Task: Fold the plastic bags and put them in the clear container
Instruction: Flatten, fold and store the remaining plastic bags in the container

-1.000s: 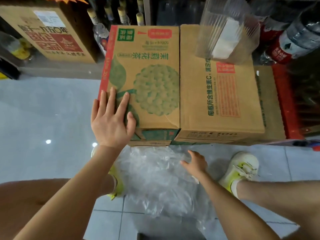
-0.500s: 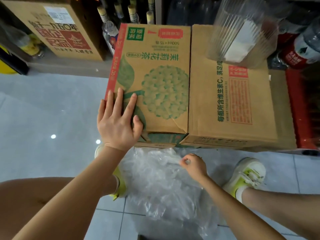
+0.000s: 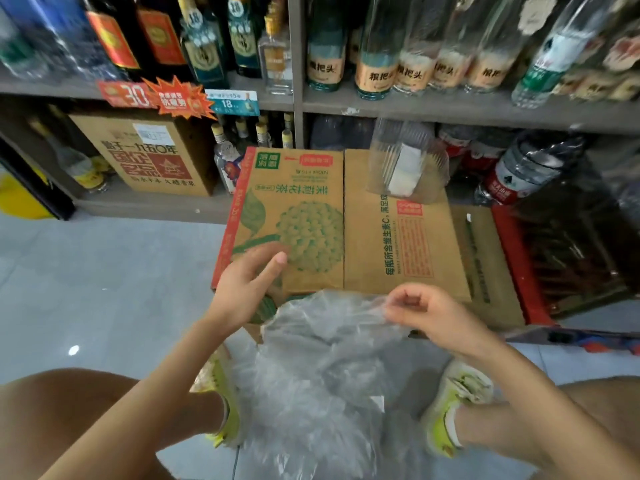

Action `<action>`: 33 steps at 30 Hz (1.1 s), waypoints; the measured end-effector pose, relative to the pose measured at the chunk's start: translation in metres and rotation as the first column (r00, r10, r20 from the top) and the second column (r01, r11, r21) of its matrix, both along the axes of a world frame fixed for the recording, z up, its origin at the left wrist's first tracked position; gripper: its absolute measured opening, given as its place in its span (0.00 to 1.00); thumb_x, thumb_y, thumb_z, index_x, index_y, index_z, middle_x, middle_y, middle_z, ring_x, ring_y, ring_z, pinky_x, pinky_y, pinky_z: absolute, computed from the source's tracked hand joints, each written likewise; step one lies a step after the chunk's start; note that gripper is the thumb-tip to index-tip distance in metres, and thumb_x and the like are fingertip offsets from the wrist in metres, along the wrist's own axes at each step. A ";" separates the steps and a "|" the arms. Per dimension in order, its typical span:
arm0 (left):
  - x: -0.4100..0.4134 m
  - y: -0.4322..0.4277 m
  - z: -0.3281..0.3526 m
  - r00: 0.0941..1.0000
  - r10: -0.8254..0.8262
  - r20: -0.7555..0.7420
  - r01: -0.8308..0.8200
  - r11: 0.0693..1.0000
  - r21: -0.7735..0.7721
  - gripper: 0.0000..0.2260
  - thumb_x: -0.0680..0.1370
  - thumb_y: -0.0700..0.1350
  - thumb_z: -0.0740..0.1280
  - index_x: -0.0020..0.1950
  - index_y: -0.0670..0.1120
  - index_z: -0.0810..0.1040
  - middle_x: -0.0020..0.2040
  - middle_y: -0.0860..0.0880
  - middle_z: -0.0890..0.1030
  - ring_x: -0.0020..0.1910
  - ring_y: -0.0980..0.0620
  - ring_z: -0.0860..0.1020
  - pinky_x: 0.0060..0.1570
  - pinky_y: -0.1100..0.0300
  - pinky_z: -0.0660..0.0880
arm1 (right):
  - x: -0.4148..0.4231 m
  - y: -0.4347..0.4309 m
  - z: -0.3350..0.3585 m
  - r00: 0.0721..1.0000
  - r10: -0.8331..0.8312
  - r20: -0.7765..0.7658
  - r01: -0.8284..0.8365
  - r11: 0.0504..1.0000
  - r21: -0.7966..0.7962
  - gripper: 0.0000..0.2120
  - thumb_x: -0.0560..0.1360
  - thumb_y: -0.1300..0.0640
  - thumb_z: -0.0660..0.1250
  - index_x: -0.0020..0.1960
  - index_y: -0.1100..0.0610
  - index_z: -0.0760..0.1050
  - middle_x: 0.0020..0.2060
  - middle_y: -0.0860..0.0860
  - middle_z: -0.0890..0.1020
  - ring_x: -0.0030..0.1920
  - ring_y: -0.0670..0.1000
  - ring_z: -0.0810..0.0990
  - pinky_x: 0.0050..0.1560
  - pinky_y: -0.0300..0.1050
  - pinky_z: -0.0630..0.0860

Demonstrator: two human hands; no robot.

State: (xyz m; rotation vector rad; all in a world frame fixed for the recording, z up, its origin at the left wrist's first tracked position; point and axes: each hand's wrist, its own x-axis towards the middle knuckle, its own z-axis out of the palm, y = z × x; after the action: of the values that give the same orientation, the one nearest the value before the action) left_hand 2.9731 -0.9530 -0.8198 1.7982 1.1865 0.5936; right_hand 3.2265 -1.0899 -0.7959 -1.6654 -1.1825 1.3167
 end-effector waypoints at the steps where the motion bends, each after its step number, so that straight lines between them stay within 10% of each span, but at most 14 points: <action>1: 0.001 -0.005 0.012 0.994 -0.033 0.109 0.045 0.993 -0.106 0.29 0.70 0.72 0.57 0.61 0.56 0.79 0.62 0.60 0.78 0.62 0.57 0.76 0.65 0.52 0.70 | 0.005 0.005 0.010 0.999 -0.028 -0.018 0.028 0.999 0.019 0.02 0.71 0.61 0.71 0.42 0.56 0.79 0.35 0.46 0.83 0.39 0.43 0.80 0.43 0.33 0.74; 7: 0.014 -0.018 0.065 0.952 -0.171 0.255 0.190 0.980 -0.052 0.36 0.63 0.78 0.61 0.64 0.61 0.73 0.63 0.67 0.74 0.65 0.67 0.70 0.61 0.67 0.66 | 0.027 0.040 0.042 0.962 -0.262 -0.081 0.269 0.959 0.094 0.02 0.73 0.62 0.69 0.43 0.56 0.79 0.33 0.43 0.83 0.36 0.40 0.79 0.35 0.30 0.72; 18: 0.080 -0.004 0.084 0.984 -0.129 -0.120 0.167 0.894 0.416 0.28 0.70 0.59 0.73 0.67 0.50 0.75 0.61 0.54 0.78 0.59 0.56 0.73 0.56 0.65 0.65 | 0.017 0.083 0.063 0.949 -0.312 -0.047 0.315 0.944 0.094 0.04 0.73 0.58 0.72 0.42 0.58 0.79 0.38 0.51 0.83 0.42 0.52 0.80 0.45 0.48 0.76; 24: 0.094 0.001 0.083 0.999 -0.043 0.028 0.034 0.960 0.277 0.02 0.76 0.47 0.70 0.46 0.53 0.83 0.40 0.58 0.83 0.44 0.58 0.80 0.51 0.58 0.76 | 0.012 0.084 0.072 0.937 -0.330 -0.116 0.339 0.937 0.078 0.19 0.76 0.43 0.65 0.55 0.57 0.79 0.48 0.52 0.84 0.51 0.53 0.82 0.52 0.49 0.79; 27: 0.090 0.004 0.084 0.983 0.074 0.171 -0.104 0.979 0.178 0.08 0.77 0.46 0.70 0.39 0.56 0.78 0.36 0.57 0.81 0.41 0.53 0.81 0.46 0.55 0.77 | 0.009 0.073 0.067 0.954 -0.279 -0.106 0.287 0.956 0.064 0.32 0.68 0.37 0.67 0.66 0.52 0.72 0.57 0.47 0.80 0.56 0.48 0.78 0.57 0.46 0.74; 29: 0.087 0.006 0.087 0.968 0.111 0.224 -0.145 0.980 0.138 0.07 0.77 0.45 0.69 0.40 0.55 0.79 0.36 0.56 0.82 0.40 0.52 0.80 0.44 0.56 0.77 | 0.004 0.068 0.057 0.963 -0.235 -0.132 0.241 0.970 0.031 0.39 0.61 0.41 0.75 0.69 0.48 0.67 0.59 0.47 0.78 0.59 0.48 0.77 0.61 0.48 0.73; 33: 0.081 0.008 0.092 0.933 0.182 0.310 -0.209 0.976 0.056 0.07 0.78 0.43 0.67 0.41 0.49 0.79 0.35 0.52 0.80 0.34 0.60 0.77 0.34 0.72 0.73 | -0.013 0.066 0.045 0.966 -0.243 -0.082 0.251 0.963 0.101 0.23 0.70 0.61 0.74 0.62 0.51 0.72 0.54 0.47 0.81 0.55 0.46 0.79 0.59 0.46 0.76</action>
State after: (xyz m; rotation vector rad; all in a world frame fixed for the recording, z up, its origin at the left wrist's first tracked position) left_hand 3.0540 -0.9448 -0.7274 1.5976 1.1458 1.0152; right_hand 3.2130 -1.0237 -0.7513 -1.6153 -0.9539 1.1234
